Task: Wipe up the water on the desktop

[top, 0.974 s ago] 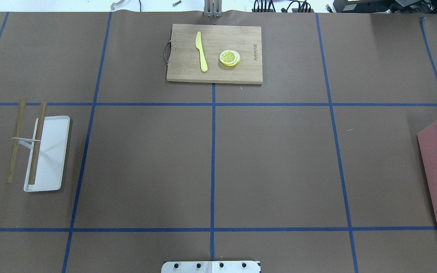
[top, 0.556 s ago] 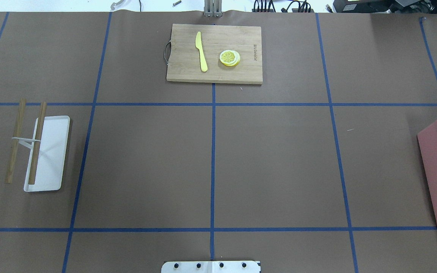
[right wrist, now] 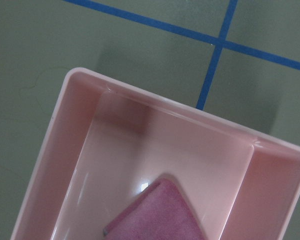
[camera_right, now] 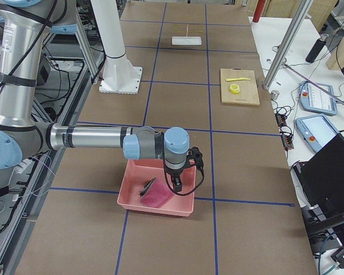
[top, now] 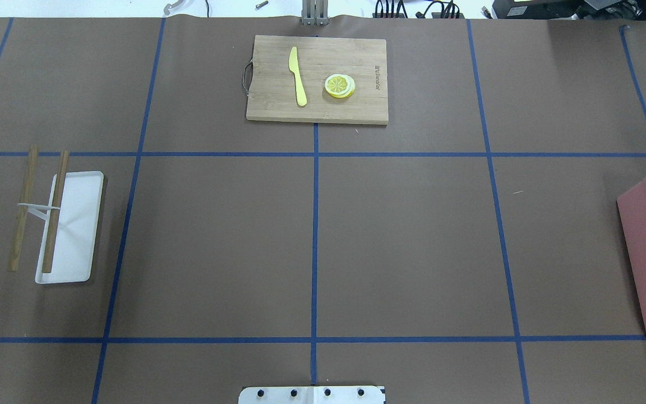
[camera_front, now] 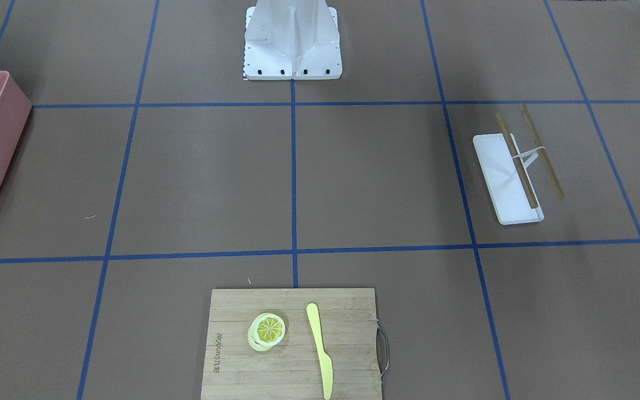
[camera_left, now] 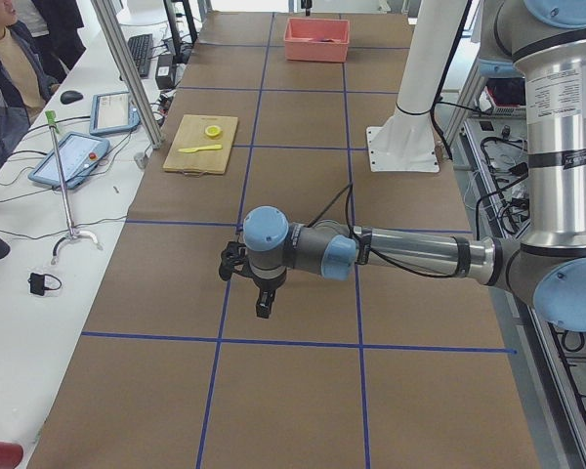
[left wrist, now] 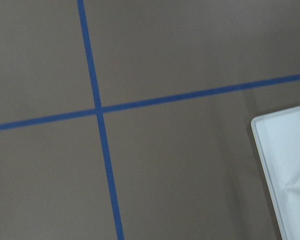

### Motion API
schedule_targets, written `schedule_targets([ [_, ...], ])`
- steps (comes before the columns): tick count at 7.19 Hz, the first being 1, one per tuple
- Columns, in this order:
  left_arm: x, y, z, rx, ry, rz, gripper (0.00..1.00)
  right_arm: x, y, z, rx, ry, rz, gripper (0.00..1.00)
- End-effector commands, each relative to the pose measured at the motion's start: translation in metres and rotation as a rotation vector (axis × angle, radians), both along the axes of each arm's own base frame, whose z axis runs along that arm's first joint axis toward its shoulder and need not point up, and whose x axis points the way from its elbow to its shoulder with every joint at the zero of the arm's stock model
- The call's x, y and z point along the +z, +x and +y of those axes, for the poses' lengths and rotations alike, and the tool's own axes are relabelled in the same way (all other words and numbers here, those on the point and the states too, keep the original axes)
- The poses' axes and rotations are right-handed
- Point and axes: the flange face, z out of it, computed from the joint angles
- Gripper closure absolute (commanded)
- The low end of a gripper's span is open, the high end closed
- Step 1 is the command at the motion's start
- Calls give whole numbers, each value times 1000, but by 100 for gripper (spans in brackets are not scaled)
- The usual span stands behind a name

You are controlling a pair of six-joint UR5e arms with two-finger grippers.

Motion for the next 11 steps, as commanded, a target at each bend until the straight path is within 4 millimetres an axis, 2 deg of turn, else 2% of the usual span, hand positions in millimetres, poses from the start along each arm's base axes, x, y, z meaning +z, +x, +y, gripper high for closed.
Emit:
schedule_targets([
  [1,22,-14,25,-21,-46,-4,2,-9,8,0,19,21,17,0],
  [3,18,-12,23,-18,-35,-3,2,1,11,6,18,7,51,0],
  [5,11,-12,19,-21,-19,-3,2,2,10,8,14,6,42,0],
  [6,6,-10,16,-16,-9,0,2,7,11,27,14,-15,34,0],
  [7,1,-8,15,-15,3,10,2,8,11,30,11,-16,41,0],
  [11,2,-12,20,-22,29,0,2,8,12,27,11,-10,52,0],
])
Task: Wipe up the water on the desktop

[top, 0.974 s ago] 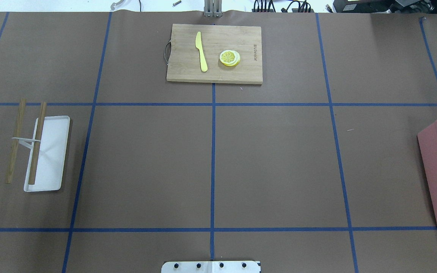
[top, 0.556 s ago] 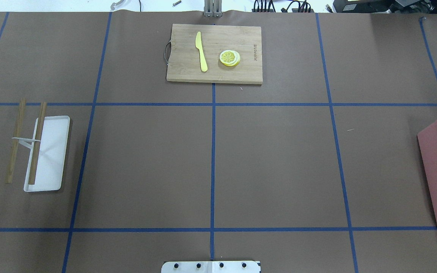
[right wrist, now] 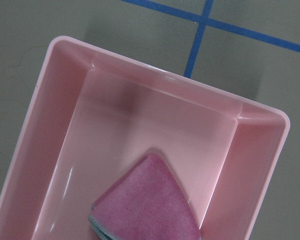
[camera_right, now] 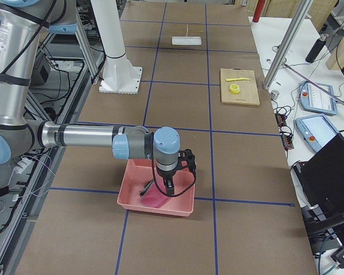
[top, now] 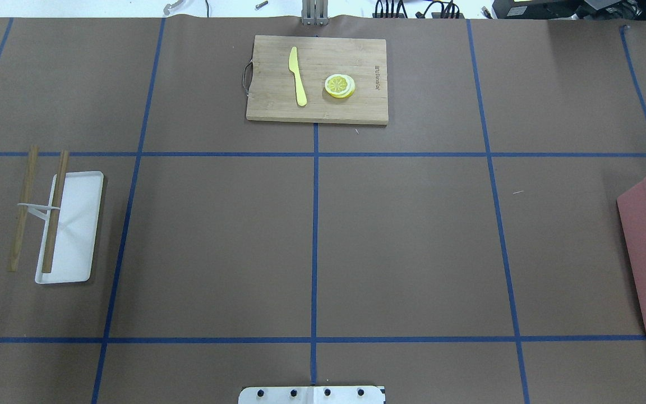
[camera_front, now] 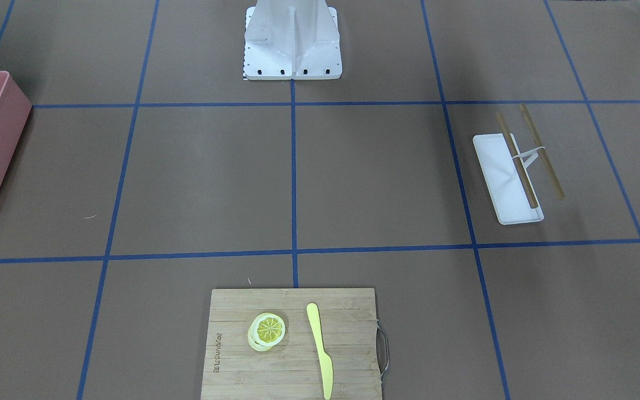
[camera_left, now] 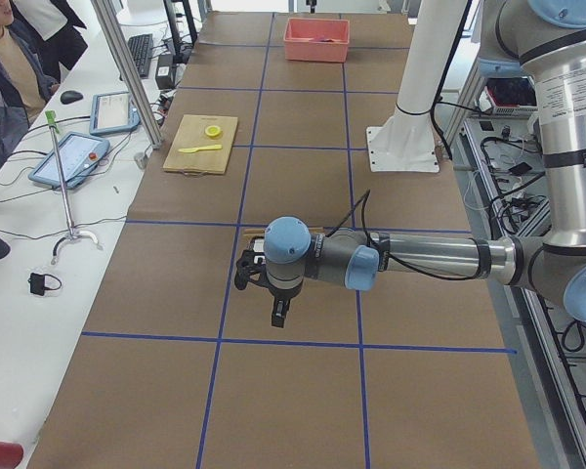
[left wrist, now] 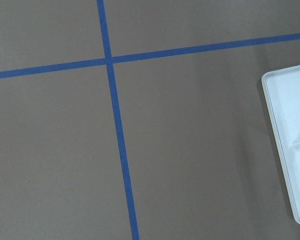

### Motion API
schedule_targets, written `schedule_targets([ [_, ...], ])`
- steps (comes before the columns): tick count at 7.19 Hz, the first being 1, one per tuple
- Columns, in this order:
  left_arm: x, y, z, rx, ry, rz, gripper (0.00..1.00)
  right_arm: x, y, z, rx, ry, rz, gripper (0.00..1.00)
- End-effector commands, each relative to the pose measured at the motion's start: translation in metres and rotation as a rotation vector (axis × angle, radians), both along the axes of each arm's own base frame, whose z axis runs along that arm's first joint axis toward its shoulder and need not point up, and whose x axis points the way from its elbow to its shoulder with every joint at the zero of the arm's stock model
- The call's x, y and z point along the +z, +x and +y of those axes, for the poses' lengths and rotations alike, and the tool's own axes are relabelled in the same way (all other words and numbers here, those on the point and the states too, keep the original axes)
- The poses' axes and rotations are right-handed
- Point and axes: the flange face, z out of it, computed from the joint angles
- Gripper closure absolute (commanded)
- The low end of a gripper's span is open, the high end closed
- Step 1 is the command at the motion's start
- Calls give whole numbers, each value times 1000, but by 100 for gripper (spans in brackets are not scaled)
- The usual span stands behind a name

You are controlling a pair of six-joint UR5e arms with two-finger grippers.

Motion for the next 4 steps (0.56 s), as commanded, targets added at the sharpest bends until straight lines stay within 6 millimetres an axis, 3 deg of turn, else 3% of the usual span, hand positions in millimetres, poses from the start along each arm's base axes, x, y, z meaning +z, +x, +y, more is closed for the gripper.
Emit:
schedule_targets([
  [1,7,0,0,0,-11,-12,2,-3,0,0,0,6,3,0],
  [4,2,-1,0,-5,-2,-23,2,-6,2,1,1,15,13,0],
])
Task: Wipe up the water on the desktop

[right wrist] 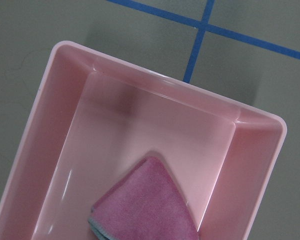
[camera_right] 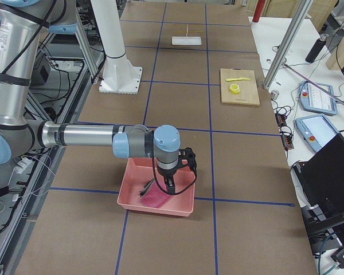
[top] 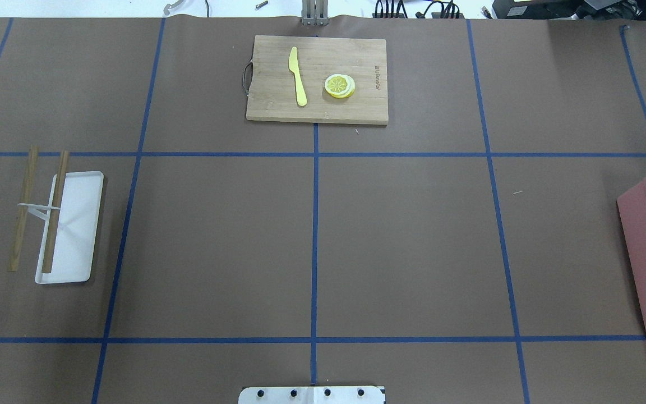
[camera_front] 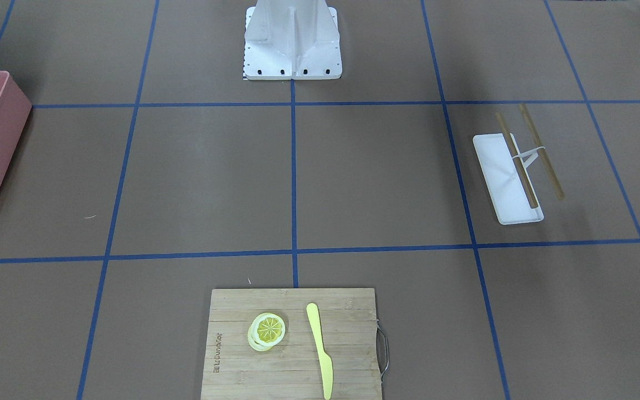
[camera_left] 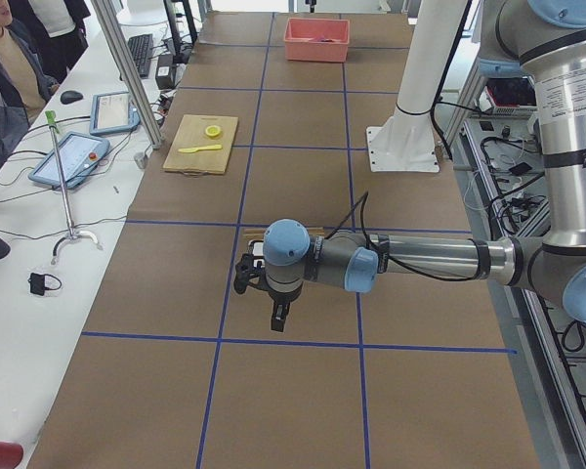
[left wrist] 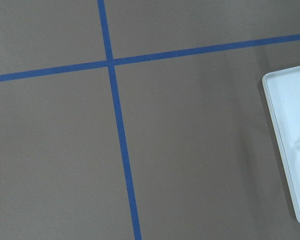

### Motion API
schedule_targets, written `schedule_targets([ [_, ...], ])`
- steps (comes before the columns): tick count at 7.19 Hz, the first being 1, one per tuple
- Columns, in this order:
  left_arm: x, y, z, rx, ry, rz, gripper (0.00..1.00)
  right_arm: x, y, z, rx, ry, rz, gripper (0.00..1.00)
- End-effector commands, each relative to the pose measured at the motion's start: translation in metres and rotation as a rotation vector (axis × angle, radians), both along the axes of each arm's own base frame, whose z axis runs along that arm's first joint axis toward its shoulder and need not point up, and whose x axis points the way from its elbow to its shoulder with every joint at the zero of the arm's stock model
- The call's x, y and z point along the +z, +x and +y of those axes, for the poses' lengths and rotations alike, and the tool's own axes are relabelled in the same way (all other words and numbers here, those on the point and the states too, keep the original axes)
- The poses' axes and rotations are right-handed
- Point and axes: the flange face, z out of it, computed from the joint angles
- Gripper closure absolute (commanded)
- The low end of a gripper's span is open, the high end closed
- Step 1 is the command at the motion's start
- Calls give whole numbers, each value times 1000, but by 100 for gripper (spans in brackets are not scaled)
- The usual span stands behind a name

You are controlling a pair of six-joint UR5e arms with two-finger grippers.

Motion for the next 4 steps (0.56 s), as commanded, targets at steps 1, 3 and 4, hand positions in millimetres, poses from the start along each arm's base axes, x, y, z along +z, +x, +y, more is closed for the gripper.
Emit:
schedule_targets([
  [1,-6,1,-3,2,16,0,2,6,1,9,2,-19,2,0],
  [3,-8,1,-4,9,29,-2,2,2,0,4,23,-31,-3,0],
  [4,-15,5,-7,18,42,1,2,3,0,4,25,-33,0,0],
])
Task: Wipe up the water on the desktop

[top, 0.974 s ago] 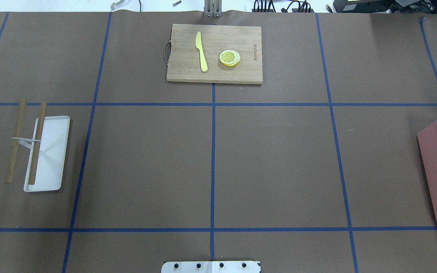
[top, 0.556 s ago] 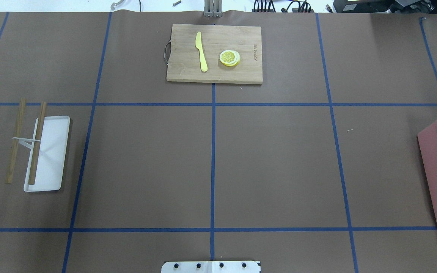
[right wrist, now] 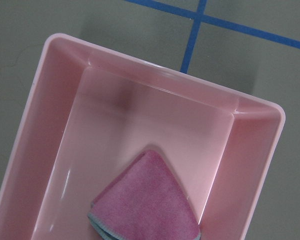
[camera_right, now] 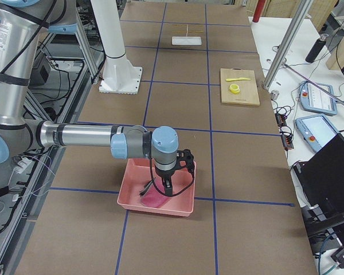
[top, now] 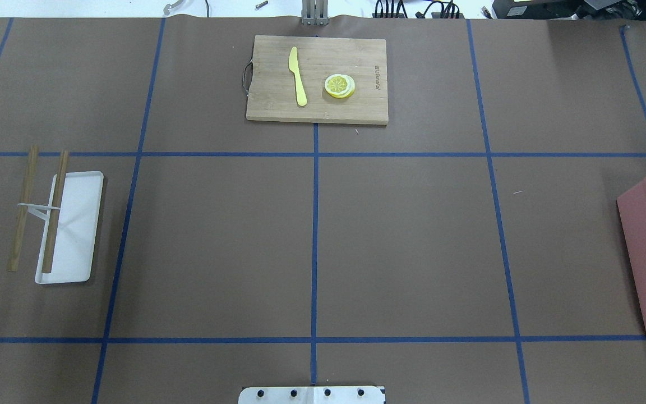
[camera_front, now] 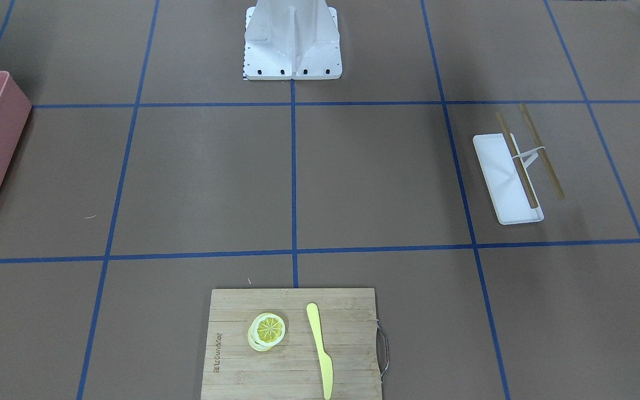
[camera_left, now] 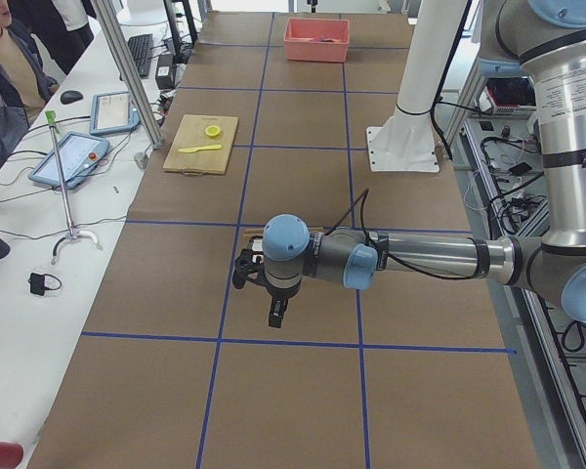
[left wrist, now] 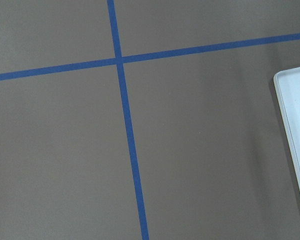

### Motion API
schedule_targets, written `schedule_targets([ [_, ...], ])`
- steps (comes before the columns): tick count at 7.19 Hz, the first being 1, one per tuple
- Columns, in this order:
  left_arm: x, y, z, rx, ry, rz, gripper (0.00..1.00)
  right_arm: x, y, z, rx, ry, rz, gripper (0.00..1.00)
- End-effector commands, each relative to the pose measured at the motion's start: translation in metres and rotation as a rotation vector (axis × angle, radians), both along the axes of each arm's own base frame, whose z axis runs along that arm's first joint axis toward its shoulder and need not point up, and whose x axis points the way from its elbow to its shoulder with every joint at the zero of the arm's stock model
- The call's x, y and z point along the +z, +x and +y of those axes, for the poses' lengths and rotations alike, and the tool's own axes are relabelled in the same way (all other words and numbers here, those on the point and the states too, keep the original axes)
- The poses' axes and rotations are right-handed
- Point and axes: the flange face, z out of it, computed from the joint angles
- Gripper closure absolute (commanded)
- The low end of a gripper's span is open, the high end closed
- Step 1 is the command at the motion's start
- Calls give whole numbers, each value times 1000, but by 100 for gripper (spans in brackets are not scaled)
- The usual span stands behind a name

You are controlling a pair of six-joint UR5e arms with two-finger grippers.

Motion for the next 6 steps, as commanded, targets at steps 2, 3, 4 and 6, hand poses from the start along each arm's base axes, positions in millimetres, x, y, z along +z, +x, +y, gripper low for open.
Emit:
schedule_targets([
  [2,-10,5,-4,12,18,1,2,7,0,-5,7,-16,4,0],
  [3,-15,6,-2,15,30,4,2,15,0,-5,6,-32,2,0],
  [4,-29,8,-2,20,62,14,2,19,0,-4,7,-41,6,0],
  [6,-42,12,-7,26,105,13,2,13,-1,-7,7,-29,-1,0],
])
